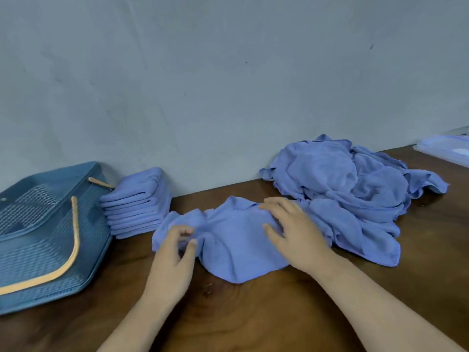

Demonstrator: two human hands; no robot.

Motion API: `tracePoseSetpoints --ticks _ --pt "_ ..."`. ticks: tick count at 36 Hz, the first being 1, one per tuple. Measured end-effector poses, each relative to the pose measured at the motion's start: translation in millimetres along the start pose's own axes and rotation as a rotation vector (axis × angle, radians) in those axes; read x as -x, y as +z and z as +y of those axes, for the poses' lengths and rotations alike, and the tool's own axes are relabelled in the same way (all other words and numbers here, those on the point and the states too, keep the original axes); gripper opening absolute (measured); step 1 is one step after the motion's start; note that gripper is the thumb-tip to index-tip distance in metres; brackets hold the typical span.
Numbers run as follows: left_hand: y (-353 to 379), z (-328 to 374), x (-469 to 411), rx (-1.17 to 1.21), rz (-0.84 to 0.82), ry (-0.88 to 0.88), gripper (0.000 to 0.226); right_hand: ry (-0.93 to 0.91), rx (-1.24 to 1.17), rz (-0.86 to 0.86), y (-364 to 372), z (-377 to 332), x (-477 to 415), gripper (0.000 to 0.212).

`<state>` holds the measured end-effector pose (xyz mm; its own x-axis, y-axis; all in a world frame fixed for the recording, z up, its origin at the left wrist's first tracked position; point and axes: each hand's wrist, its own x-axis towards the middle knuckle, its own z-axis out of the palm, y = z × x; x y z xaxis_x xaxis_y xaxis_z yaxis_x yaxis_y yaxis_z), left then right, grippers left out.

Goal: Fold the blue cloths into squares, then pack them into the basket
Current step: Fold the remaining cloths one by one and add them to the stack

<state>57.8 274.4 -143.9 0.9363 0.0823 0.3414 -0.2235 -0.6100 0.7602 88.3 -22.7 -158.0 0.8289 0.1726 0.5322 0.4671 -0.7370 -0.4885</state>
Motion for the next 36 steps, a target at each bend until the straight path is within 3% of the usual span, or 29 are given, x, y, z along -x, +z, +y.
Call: tracePoseSetpoints --ticks 5,9,12,16,20,24,29,32,36 --pt "-6 -13 4 -0.166 -0.035 0.086 0.024 -0.072 0.046 -0.431 22 -27 10 0.053" --pt "-4 -22 -1 -0.385 -0.042 0.204 0.043 -0.059 0.161 -0.556 25 -31 10 0.056" --pt "-3 -32 -3 -0.396 -0.166 0.096 0.052 -0.032 0.191 -0.569 20 -36 7 0.056" --pt "-4 -38 -5 -0.177 -0.276 0.021 0.036 -0.026 0.302 -0.506 15 -56 9 0.066" --pt "-8 -39 -5 -0.047 -0.371 0.052 0.019 -0.123 0.321 -0.39 12 -83 14 0.048" --pt "-12 -32 -2 0.066 -0.469 0.156 0.03 -0.085 0.118 -0.382 16 -94 20 0.025" --pt "-7 -25 5 0.217 -0.514 0.187 0.045 -0.038 0.022 -0.123 25 -70 16 0.011" --pt "-3 -23 9 0.295 -0.515 0.132 0.05 0.035 0.051 -0.096 24 -50 13 0.031" --pt "-2 -23 10 0.297 -0.463 0.108 0.064 0.131 0.033 -0.31 21 -39 15 0.059"
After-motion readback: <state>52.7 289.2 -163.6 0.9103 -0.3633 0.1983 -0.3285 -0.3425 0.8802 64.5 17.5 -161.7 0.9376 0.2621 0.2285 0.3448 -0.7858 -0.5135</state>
